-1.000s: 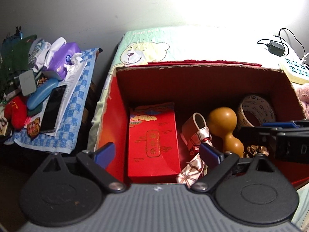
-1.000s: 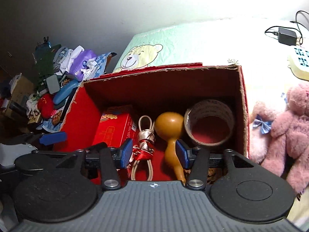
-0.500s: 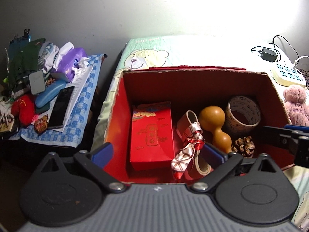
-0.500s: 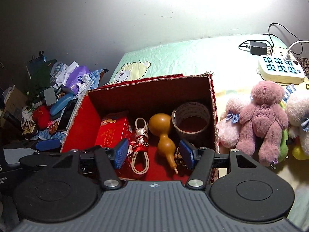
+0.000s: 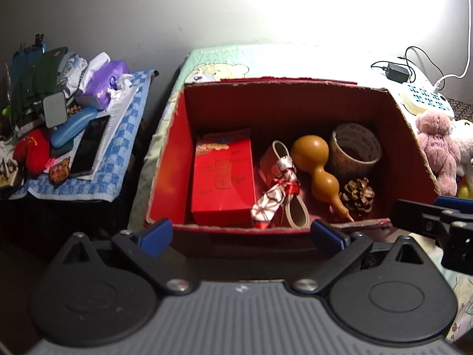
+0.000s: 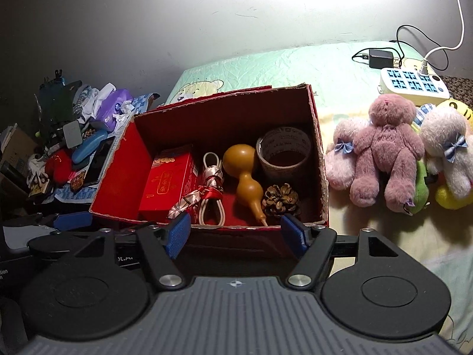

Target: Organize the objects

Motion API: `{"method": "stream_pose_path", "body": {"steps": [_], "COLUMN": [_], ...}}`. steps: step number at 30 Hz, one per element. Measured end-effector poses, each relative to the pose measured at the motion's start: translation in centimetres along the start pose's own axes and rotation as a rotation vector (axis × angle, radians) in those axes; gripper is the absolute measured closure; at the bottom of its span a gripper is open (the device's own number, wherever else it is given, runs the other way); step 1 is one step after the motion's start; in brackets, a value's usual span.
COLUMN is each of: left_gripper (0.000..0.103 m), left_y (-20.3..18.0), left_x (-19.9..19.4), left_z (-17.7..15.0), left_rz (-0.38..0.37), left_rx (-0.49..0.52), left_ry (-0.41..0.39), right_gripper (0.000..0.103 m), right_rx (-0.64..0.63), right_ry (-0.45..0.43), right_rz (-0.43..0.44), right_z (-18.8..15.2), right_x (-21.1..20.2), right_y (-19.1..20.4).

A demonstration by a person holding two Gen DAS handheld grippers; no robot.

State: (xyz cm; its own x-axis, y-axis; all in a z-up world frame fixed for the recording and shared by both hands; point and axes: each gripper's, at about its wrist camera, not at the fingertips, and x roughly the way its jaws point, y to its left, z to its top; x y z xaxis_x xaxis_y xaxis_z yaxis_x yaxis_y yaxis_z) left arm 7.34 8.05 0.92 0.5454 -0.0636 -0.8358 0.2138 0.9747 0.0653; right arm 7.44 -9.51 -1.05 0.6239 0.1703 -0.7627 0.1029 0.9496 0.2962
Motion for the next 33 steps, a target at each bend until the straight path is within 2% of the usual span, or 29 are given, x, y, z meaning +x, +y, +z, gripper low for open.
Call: {"method": "stream_pose_path", "body": {"steps": [5,9,13,21,25,33], "left_gripper": [0.003,0.003,0.003,0.003,0.003,0.003], "left_y": [-0.5,-0.5,-0.3,-0.4,-0.2,0.1], "left_x": [0.9,1.8,2.0,2.3,1.2,-1.1], "left_z": [-1.1,-1.7,-2.0,-1.4,-0.1,4.0], "left_rz": [0.076,0.087,0.075,0.087,0.094,0.124], "left_rx": [0.031,0.03,0.017,0.009,0.019,0.06], "left_ry": [0.043,0.086,0.101,0.149,0.13,0.053], "right_gripper": [0.032,0.031,0.026,0.024,0.022,0.018], "right_rx": [0.025,0.038,0.028,0.014,0.005,-0.003], "right_ry": [0.023,0.039,0.04,0.044,0.014,-0.047], "right_rz": [-0.038,-0.055,-0.083,-0.093,-0.073,-0.105], "right_z": [-0.8,-1.1,-1.0,-0.2,1.4,5.0], "right_x": [0.4,0.7,0.8,0.1,-1.1,-1.9], "right_y": [-0.2,-0.3,-0.3,-0.1,0.5,1.6]}}
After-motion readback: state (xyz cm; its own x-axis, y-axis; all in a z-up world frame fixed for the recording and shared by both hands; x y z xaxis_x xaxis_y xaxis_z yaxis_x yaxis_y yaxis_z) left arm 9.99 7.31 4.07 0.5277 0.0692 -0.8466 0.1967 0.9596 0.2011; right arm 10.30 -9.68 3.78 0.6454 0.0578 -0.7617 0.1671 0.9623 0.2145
